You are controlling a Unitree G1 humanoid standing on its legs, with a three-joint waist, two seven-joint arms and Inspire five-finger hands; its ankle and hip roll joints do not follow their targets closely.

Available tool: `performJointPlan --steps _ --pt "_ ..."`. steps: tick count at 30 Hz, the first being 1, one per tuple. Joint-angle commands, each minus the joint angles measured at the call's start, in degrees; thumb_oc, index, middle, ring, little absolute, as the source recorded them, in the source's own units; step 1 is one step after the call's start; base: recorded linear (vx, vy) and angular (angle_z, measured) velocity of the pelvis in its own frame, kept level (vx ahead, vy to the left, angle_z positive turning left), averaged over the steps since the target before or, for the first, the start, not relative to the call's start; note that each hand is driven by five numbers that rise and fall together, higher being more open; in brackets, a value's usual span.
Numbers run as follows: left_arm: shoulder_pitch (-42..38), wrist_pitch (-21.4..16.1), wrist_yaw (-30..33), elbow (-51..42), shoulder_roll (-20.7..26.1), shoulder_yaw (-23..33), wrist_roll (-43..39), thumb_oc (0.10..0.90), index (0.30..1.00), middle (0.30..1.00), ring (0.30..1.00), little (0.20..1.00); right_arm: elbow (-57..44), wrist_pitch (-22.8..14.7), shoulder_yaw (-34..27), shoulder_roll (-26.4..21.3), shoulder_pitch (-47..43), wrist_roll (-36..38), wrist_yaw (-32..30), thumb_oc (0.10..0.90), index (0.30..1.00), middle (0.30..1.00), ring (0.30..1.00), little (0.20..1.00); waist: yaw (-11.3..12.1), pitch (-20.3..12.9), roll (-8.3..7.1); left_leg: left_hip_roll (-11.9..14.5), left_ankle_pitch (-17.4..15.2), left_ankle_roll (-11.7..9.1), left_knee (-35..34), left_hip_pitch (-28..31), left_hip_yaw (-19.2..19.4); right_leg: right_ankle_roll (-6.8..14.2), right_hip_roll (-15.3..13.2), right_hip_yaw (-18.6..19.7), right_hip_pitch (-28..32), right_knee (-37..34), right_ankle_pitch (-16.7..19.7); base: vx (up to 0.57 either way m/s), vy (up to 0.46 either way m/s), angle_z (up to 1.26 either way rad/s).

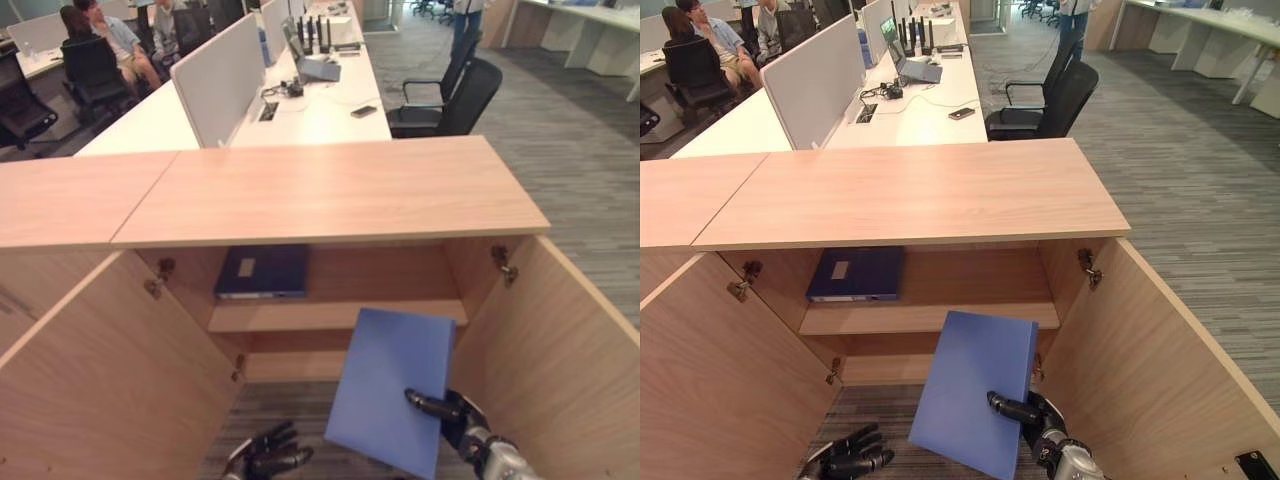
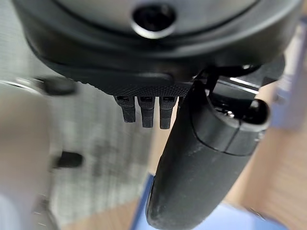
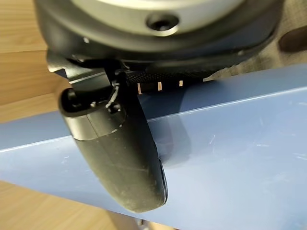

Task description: Put the empty folder in the office cabinet

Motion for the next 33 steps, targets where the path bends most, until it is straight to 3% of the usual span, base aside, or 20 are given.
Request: performJointPlan --steps 1,5,9,16,20,27,33 --pt "-7.36 -2.20 1.77 7.51 -1.52 4.09 4.19 0.800 0.900 0.900 0.900 0.900 -1.91 -3.57 -0.56 0.98 -8.08 0.49 1.88 0.400 0.300 0.300 0.300 0.300 -0.60 3.39 -2.78 2.69 -3.99 -3.64 5.48 1.24 1.73 -0.22 1.27 -0.19 -0.01 4.66 -9.12 0.01 -0.048 0.10" --pt "-7.42 -1.91 3.15 12.50 -3.01 6.47 4.72 0.800 0.900 0.900 0.900 0.900 -1.15 -3.08 -0.40 1.17 -8.07 0.63 1.66 0.400 0.300 0.300 0.300 0.300 -0.53 3.56 -2.83 2.85 -3.88 -3.49 7.38 0.67 3.16 -0.49 1.18 -0.53 0.86 4.26 -9.45 0.03 -0.035 0.08" --pt "-5.88 -1.92 4.27 19.07 -4.29 10.17 7.29 0.800 0.900 0.900 0.900 0.900 -2.63 -2.66 -0.34 1.07 -7.31 0.46 1.81 0.400 0.300 0.300 0.300 0.300 0.37 3.03 -2.56 -0.01 -2.87 -2.70 6.18 -2.73 1.95 -0.28 0.92 -0.93 2.46 3.27 -9.63 0.09 -0.002 0.04" --pt "-3.58 -1.86 8.07 22.62 -4.42 14.51 9.52 0.800 0.900 0.900 0.900 0.900 -6.81 -3.20 -1.58 2.25 -5.57 5.26 1.44 0.400 0.300 0.300 0.300 0.300 2.74 4.13 -1.67 -1.76 3.31 -3.06 3.69 -10.99 2.31 -0.21 1.58 1.56 6.74 2.15 -10.84 0.12 0.054 -0.14" --pt "-1.46 -1.83 10.01 24.14 -4.79 16.20 11.80 0.800 0.900 0.900 0.900 0.900 -7.84 -2.62 -1.62 2.44 -3.87 6.17 1.84 0.400 0.300 0.300 0.300 0.300 3.82 3.64 -0.25 -1.58 5.45 -3.26 -0.23 -10.51 0.92 0.04 2.22 4.44 9.54 1.49 -12.06 0.21 0.139 -0.20" --pt "-0.57 -2.82 11.53 24.59 -5.17 15.20 15.43 0.800 0.900 0.900 0.900 0.900 -10.53 -2.90 -1.10 1.71 -3.12 8.10 3.77 0.400 0.300 0.300 0.300 0.300 4.34 4.78 -0.76 -2.54 4.42 -1.25 -0.05 -11.46 2.68 2.04 -0.98 5.73 7.81 1.26 -12.55 0.14 0.223 -0.17" --pt "-1.85 -3.11 13.71 24.73 -4.80 13.95 18.23 0.800 0.900 0.900 0.900 0.900 -19.33 -5.44 -0.58 1.19 -7.89 12.83 4.45 0.400 0.300 0.300 0.300 0.300 5.27 7.68 -1.16 -4.22 1.65 1.42 2.10 -16.10 4.54 4.33 -5.08 6.00 -0.41 8.29 -12.46 0.00 0.197 -0.12"
